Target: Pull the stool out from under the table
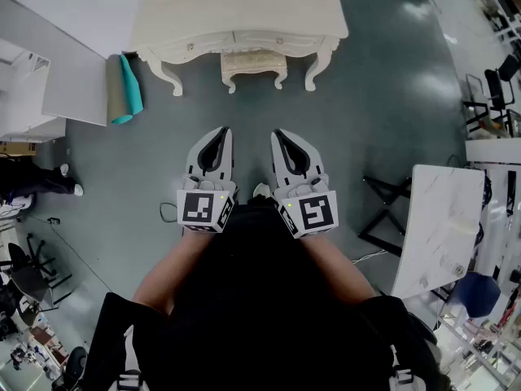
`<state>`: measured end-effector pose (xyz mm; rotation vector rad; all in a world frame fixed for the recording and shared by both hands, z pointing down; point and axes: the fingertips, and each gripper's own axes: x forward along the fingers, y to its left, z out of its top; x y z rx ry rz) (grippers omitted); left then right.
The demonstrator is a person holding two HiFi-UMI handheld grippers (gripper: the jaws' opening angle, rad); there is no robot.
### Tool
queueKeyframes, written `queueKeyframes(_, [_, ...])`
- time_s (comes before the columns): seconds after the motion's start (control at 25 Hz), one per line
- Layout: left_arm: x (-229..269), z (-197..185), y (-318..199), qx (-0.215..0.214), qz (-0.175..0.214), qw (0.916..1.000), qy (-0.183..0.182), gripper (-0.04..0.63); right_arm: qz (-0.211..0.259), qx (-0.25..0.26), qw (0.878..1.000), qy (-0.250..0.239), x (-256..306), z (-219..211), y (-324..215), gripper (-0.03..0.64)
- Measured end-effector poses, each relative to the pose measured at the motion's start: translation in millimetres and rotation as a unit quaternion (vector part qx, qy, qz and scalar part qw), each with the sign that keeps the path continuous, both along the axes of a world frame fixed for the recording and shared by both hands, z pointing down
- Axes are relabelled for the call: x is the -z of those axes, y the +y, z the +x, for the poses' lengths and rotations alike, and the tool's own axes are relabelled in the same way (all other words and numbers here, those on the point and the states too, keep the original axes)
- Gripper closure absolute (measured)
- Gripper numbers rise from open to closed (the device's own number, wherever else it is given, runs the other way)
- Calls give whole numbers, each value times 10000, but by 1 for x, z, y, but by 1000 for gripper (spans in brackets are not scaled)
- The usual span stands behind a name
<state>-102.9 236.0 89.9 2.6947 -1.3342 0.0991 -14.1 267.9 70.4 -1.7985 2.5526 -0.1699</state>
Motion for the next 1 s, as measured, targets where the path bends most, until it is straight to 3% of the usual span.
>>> queueKeyframes(0.36, [-10, 7, 2, -111, -70, 9999, 22, 581, 177, -139, 9996, 195, -8, 17, 5, 598])
queueKeyframes(0.76, [-17, 16, -35, -302, -29, 9995, 39, 581, 206, -176, 9990, 345, 1, 22, -28, 598])
queueKeyframes(1.0, [-34, 16, -78, -318, -240, 9992, 97, 580, -204, 0, 9993, 312, -16, 15, -68, 598])
